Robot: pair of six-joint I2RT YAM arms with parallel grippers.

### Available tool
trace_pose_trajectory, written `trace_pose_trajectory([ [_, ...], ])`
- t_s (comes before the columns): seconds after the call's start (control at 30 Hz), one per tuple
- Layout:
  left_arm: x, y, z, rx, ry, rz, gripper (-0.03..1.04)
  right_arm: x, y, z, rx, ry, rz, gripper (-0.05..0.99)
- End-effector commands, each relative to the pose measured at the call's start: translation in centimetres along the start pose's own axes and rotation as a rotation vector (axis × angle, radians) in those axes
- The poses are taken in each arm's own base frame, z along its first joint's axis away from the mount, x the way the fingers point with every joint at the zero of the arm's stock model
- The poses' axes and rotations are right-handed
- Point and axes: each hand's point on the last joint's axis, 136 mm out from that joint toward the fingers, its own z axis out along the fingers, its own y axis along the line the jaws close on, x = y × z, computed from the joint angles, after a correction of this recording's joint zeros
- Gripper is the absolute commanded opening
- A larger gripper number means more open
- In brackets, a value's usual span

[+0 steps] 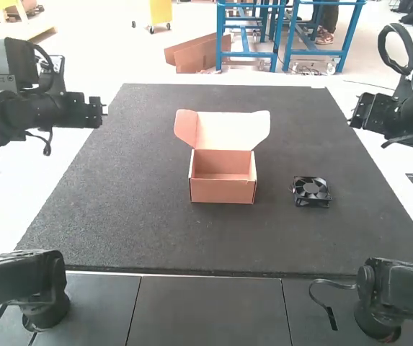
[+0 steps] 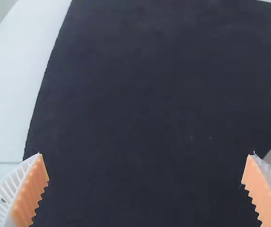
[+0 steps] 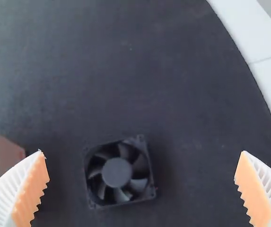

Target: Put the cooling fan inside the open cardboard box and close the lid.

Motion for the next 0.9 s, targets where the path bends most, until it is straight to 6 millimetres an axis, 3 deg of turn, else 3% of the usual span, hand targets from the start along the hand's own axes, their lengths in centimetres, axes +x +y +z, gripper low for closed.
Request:
trace_pose_trajectory([
  [0.0,-2.1,-2.8,-1.1,0.088,-0.040,0.028,0.97,-0.1,0.7,0.1,-0.015,0.035,-0.073,0.91],
  [0.23,0.0,-10.1,-2.1,0.301,0.039,0.088,0.97,4.1,-0.2,1.3,-0.003,0.241,-0.215,0.90],
  [0.37,0.9,-13.2,-3.3,0.387,0.075,0.097,0.97,6.6,-0.7,2.2,0.001,0.361,-0.260,0.90],
  [0.57,1.9,-13.7,-3.6,0.399,0.117,0.094,0.97,9.6,-1.0,4.2,-0.004,0.487,-0.256,0.90],
  [0.87,2.1,-13.6,-3.8,0.396,0.132,0.101,0.97,10.0,-1.1,7.4,0.008,0.522,-0.213,0.90],
])
